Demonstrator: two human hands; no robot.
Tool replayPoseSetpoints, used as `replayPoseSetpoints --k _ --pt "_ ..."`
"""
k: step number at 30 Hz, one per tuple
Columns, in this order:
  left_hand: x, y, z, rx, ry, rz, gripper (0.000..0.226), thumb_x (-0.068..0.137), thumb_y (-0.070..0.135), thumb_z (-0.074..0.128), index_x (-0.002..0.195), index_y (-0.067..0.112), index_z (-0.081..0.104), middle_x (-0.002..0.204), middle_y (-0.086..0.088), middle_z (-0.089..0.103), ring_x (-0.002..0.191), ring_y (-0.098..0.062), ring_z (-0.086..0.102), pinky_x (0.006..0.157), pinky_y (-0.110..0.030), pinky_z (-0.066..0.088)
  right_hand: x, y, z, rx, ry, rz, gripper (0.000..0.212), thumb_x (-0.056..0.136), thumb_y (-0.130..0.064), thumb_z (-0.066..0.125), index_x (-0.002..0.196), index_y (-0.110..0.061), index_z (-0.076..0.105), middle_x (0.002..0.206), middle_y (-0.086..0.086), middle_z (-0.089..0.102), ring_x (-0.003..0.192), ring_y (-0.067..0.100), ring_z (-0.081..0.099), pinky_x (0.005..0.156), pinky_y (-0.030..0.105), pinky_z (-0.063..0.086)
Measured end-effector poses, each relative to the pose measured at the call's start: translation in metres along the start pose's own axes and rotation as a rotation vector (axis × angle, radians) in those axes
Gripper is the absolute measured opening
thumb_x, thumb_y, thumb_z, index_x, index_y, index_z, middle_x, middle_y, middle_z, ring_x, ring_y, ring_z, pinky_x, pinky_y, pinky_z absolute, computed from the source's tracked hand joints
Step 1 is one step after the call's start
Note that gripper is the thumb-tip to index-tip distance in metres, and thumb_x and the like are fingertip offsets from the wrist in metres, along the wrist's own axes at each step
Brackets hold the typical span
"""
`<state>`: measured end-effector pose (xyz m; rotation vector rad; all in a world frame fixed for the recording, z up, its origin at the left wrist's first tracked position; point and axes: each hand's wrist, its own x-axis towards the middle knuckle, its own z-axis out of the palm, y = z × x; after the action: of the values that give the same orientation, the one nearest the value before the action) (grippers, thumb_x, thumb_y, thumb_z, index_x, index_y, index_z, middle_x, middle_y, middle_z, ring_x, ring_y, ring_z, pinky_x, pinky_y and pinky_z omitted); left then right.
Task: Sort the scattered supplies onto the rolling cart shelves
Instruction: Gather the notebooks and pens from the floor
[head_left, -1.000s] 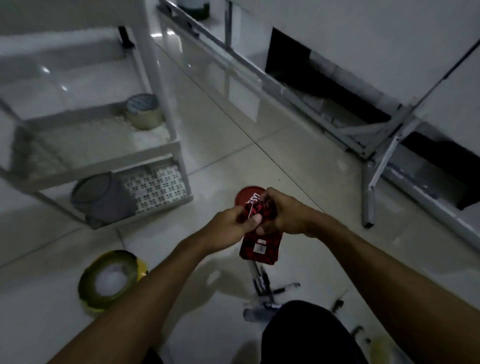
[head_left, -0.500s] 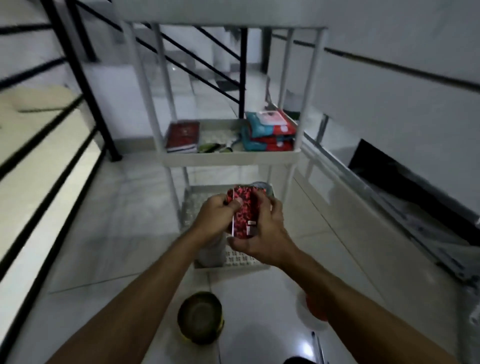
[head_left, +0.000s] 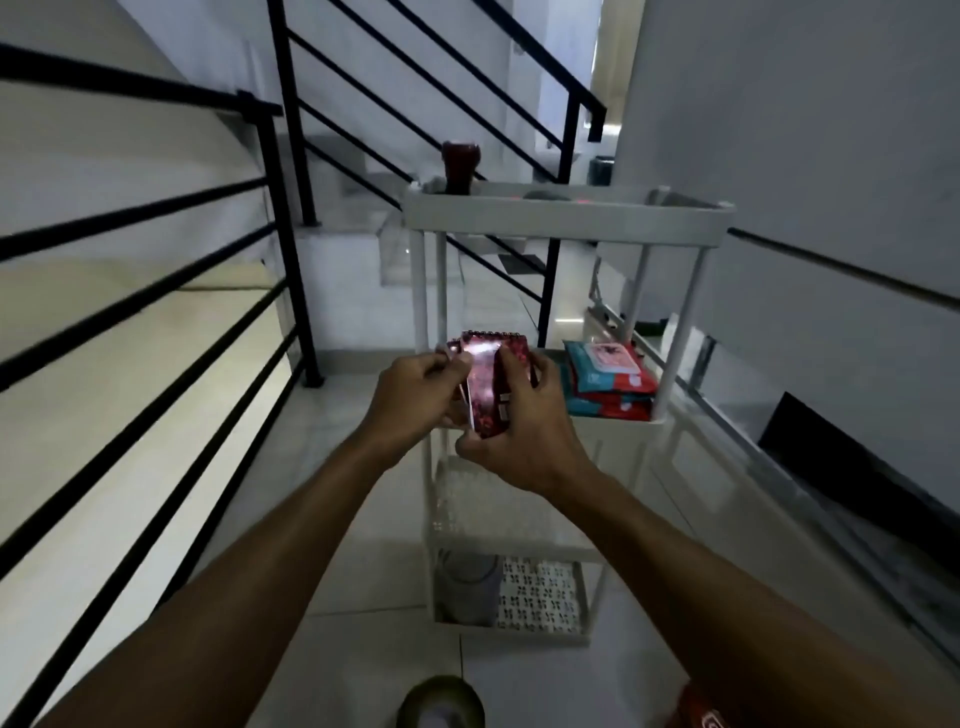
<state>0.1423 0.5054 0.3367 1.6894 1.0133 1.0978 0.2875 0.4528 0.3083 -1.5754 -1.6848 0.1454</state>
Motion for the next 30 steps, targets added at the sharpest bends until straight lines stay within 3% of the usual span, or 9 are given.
replayPoseSetpoints --k 2,4,7,9,13,17,21,26,30 --pt "0.006 0.000 -0.013 0.092 0.056 0.032 0.025 0.093 0.041 0.057 0.088 0.020 0.070 0.072 0.004 0.072 0.056 -0.011 0.068 0.046 -0.018 0.047 0.016 -0.003 0.001 0.016 0.025 0.042 0.103 0.059 -0.053 0.077 0.145 -0.031 0.024 0.142 0.004 0.020 0.128 0.027 0.035 0.108 0.044 0.039" --pt "0.012 -0.010 -0.029 0.191 0.115 -0.001 0.017 0.088 0.037 0.062 0.083 0.022 0.067 0.075 0.003 0.071 0.056 -0.015 0.066 0.043 -0.019 0.044 0.034 0.001 0.003 -0.004 0.007 0.103 0.095 0.061 -0.056 0.077 0.140 -0.030 0.032 0.136 0.006 0.027 0.123 0.026 0.038 0.108 0.043 0.038" --pt "0.024 -0.032 -0.054 0.334 0.152 -0.107 0.014 0.078 0.031 0.071 0.088 0.024 0.064 0.081 0.003 0.068 0.074 -0.020 0.066 0.064 -0.031 0.053 0.063 0.010 0.012 -0.043 -0.082 0.210 0.086 0.064 -0.054 0.078 0.135 -0.026 0.040 0.132 0.009 0.039 0.114 0.023 0.048 0.100 0.040 0.047" --pt "0.032 -0.048 -0.065 0.437 0.121 -0.140 0.034 0.073 0.023 0.072 0.105 0.025 0.061 0.096 0.006 0.064 0.092 -0.019 0.062 0.082 -0.037 0.054 0.079 0.016 0.023 -0.070 -0.142 0.257 0.087 0.065 -0.053 0.080 0.136 -0.024 0.039 0.132 0.010 0.041 0.111 0.023 0.049 0.095 0.037 0.049" --pt "0.045 -0.074 -0.070 0.662 -0.006 -0.076 0.078 0.070 0.001 0.065 0.140 0.023 0.041 0.133 -0.006 0.049 0.121 -0.024 0.048 0.098 -0.036 0.046 0.101 0.015 0.054 -0.175 -0.168 0.342 0.103 0.057 -0.062 0.080 0.139 -0.021 0.032 0.139 0.011 0.021 0.123 0.032 0.035 0.102 0.045 0.040" --pt "0.057 -0.086 -0.061 0.859 -0.063 -0.012 0.093 0.069 -0.002 0.067 0.148 0.025 0.027 0.146 -0.008 0.037 0.130 -0.027 0.042 0.105 -0.039 0.041 0.118 0.015 0.072 -0.163 -0.190 0.346 0.092 0.065 -0.059 0.079 0.140 -0.024 0.038 0.144 0.013 0.018 0.126 0.033 0.034 0.108 0.044 0.039" --pt "0.064 -0.084 -0.051 0.867 -0.079 0.010 0.094 0.069 -0.001 0.067 0.149 0.025 0.024 0.144 -0.007 0.038 0.128 -0.027 0.043 0.102 -0.038 0.043 0.122 0.022 0.076 -0.178 -0.263 0.275 0.076 0.076 -0.059 0.070 0.138 -0.023 0.045 0.144 0.013 0.033 0.124 0.028 0.042 0.108 0.035 0.038" --pt "0.065 -0.081 -0.049 0.743 -0.104 0.063 0.094 0.070 -0.001 0.068 0.150 0.021 0.024 0.144 -0.007 0.040 0.131 -0.025 0.042 0.107 -0.039 0.040 0.120 0.027 0.073 -0.138 -0.361 0.244 0.078 0.082 -0.043 0.072 0.147 -0.022 0.033 0.153 0.009 0.022 0.134 0.029 0.034 0.113 0.030 0.028" --pt "0.056 -0.078 -0.055 0.688 -0.139 0.105 0.092 0.071 0.009 0.075 0.149 0.022 0.028 0.145 -0.004 0.040 0.132 -0.021 0.041 0.108 -0.034 0.038 0.112 0.027 0.059 -0.150 -0.368 0.213 0.090 0.080 -0.041 0.075 0.152 -0.024 0.022 0.157 0.009 0.015 0.140 0.032 0.025 0.113 0.035 0.027"
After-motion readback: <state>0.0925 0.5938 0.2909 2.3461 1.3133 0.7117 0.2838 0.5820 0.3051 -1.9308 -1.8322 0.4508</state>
